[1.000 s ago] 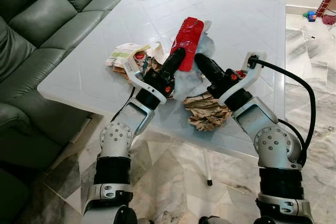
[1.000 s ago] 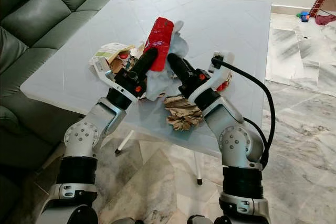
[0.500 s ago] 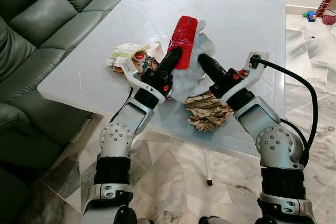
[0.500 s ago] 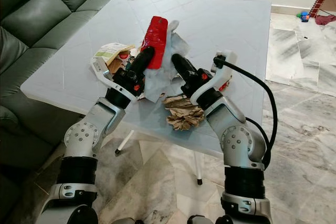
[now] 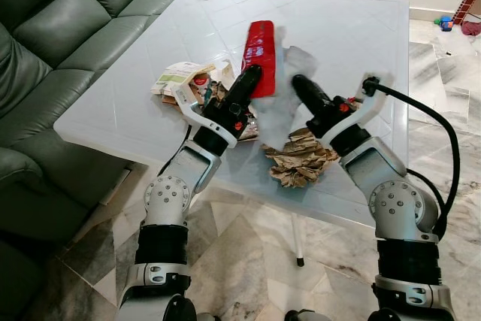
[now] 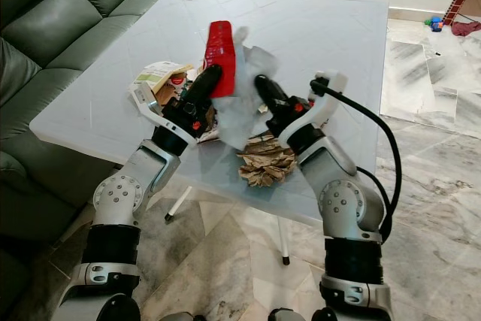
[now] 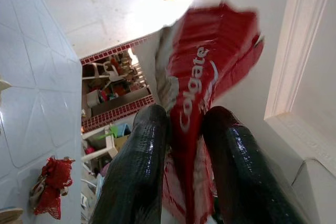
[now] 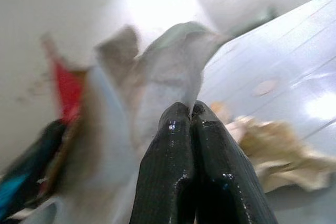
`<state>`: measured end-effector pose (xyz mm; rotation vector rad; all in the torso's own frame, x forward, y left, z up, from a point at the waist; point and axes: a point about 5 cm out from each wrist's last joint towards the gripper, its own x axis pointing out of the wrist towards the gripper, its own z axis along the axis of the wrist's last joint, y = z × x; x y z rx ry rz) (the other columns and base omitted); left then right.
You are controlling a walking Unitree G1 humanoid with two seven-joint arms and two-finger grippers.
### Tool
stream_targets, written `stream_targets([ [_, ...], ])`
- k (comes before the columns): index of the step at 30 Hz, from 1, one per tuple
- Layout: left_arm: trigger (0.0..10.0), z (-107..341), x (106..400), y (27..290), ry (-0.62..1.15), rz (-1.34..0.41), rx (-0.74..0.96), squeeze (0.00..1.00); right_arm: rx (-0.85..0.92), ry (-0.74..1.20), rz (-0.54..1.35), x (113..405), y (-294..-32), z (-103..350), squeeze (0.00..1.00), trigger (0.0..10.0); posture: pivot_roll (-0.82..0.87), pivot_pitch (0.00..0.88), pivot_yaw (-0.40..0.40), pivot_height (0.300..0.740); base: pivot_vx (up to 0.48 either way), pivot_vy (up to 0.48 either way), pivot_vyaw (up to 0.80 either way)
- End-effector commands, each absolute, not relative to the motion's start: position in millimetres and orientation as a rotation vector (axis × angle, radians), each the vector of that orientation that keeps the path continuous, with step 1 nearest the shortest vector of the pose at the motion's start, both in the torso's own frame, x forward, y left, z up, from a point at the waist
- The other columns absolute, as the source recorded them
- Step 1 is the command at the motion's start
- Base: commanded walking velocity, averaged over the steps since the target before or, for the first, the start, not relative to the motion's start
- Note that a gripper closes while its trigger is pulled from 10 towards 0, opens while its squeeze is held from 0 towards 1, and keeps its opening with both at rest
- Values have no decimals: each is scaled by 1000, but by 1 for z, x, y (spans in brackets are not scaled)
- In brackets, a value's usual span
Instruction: Picking trash to rubbish bin
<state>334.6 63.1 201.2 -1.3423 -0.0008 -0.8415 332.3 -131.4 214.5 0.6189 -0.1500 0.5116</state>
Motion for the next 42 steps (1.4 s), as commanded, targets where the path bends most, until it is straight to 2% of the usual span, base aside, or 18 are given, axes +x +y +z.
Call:
stream_targets([
  [1,5922,202,326,34,16,-879,-1476,0,599,-170,454,337,-138,218,0,0,-119,106,76,740,0,0,0],
  [2,0,202,326,35,14,-879,-1481,0,595,-170,441,338,-140,218,0,0,-119,106,76,740,0,0,0],
  [16,0,203,325,34,13,-894,-1492,0,587,-173,409,340,-142,214,0,0,-119,110,77,740,0,0,0],
  [27,0,204,325,33,10,-900,-1479,0,484,-239,233,350,-180,223,0,0,-121,104,78,740,0,0,0],
  [29,667,203,325,33,11,-900,-1476,0,476,-245,217,350,-184,223,0,0,-120,103,78,740,0,0,0],
  [30,2471,204,325,33,12,-905,-1473,0,460,-250,205,351,-186,224,0,0,-119,102,78,740,0,0,0],
  [31,784,204,325,33,12,-907,-1474,0,456,-252,202,351,-187,224,0,0,-119,102,77,740,0,0,0],
  [32,784,203,325,33,13,-908,-1474,0,455,-254,199,351,-188,224,0,0,-119,102,77,740,0,0,0],
  [33,0,203,325,34,13,-903,-1476,0,441,-261,191,352,-189,225,0,0,-119,102,79,740,0,0,0],
  [38,0,204,324,35,7,-918,-1488,0,423,-276,184,353,-193,228,0,0,-119,101,81,740,0,0,0],
  [42,0,204,326,35,6,-910,-1475,0,383,-308,126,355,-208,235,0,0,-120,99,84,740,0,0,0],
])
